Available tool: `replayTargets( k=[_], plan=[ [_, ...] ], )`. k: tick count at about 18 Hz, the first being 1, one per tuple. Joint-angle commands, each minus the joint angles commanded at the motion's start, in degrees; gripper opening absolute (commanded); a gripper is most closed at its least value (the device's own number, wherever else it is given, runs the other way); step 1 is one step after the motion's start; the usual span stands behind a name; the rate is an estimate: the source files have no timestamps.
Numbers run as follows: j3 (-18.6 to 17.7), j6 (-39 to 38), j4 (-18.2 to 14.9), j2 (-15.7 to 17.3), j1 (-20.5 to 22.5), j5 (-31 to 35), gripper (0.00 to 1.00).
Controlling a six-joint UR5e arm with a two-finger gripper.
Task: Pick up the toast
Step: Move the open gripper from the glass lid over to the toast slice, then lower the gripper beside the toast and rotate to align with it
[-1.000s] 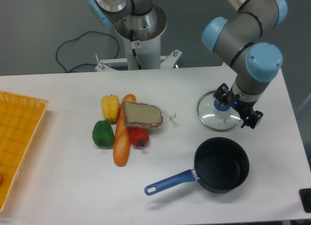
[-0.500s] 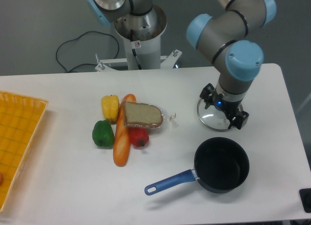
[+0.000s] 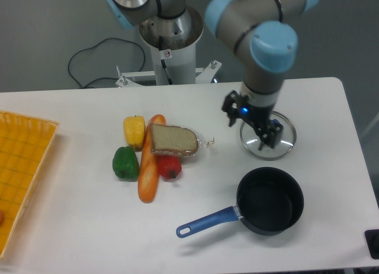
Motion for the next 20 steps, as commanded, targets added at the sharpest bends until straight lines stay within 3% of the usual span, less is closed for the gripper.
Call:
replayTargets(
  k=[5, 8, 13, 20],
  plan=[
    [-3.4, -1.8, -0.3, 3.5, -1.8, -0.3, 1.00],
    [-5.9, -1.7, 0.3, 2.8, -3.4, -0.3, 1.00],
    [-6.1, -2.5, 0.6, 2.7, -6.4, -1.7, 1.00],
    [-10.2, -1.4, 1.1, 0.8, -8.6, 5.0, 1.00]
  ],
)
